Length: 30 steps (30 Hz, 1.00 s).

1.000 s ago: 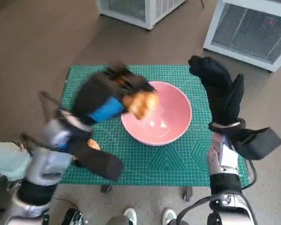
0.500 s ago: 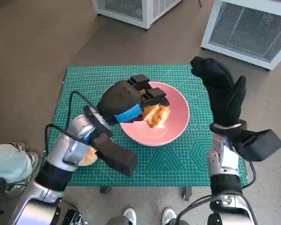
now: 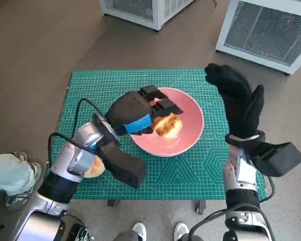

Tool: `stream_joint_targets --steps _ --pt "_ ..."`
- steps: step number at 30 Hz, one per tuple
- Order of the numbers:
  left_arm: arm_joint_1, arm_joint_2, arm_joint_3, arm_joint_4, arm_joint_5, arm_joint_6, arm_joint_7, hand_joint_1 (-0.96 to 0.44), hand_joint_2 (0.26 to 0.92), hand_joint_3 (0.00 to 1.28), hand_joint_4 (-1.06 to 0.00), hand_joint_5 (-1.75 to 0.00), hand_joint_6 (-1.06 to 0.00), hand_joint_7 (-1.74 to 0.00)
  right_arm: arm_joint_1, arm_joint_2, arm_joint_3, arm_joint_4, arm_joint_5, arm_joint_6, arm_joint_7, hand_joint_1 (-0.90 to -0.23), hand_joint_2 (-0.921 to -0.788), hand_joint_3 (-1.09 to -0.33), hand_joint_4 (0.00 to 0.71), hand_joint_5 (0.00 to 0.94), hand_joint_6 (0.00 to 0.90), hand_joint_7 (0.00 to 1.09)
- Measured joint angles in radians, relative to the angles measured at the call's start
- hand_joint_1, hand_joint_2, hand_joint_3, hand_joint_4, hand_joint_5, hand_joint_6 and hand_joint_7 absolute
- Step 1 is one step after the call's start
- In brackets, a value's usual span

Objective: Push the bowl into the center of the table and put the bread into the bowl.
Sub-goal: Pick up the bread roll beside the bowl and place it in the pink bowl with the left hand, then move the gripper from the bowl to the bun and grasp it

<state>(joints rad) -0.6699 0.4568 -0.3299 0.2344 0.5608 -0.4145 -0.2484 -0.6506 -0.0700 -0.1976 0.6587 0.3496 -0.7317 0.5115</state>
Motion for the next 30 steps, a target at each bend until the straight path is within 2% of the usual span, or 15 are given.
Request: stream_joint_targets --steps 6,11,21,30 --pt "0.056 0.03 0.066 -0.119 -0.133 0.049 -0.114 -0.38 0.799 0.0 -0.07 0.0 -0.29 -0.02 0.002 0.005 0.004 -0.008 -0.003 0.002 -0.011 -0.667 -0.921 -0.679 0.258 0.0 0.128 0.5" --pt "0.104 0.072 0.127 -0.22 -0.203 0.088 -0.171 -0.36 0.777 0.0 -0.07 0.0 -0.31 -0.02 0.003 0.006 0.005 -0.01 -0.004 0.005 -0.018 -0.666 -0.921 -0.681 0.258 0.0 0.127 0.5" --pt "0.199 0.233 0.317 -0.415 -0.39 0.177 -0.326 -0.29 0.749 0.0 -0.05 0.0 -0.33 -0.03 0.003 0.009 0.012 -0.011 -0.022 0.008 -0.032 -0.664 -0.921 -0.686 0.265 0.003 0.126 0.5" --pt "0.309 0.371 0.453 -0.511 -0.45 0.259 -0.427 -0.28 0.728 0.0 -0.03 0.0 -0.32 -0.01 0.001 0.014 0.02 -0.005 -0.026 0.008 -0.033 -0.664 -0.921 -0.695 0.266 0.003 0.126 0.5"
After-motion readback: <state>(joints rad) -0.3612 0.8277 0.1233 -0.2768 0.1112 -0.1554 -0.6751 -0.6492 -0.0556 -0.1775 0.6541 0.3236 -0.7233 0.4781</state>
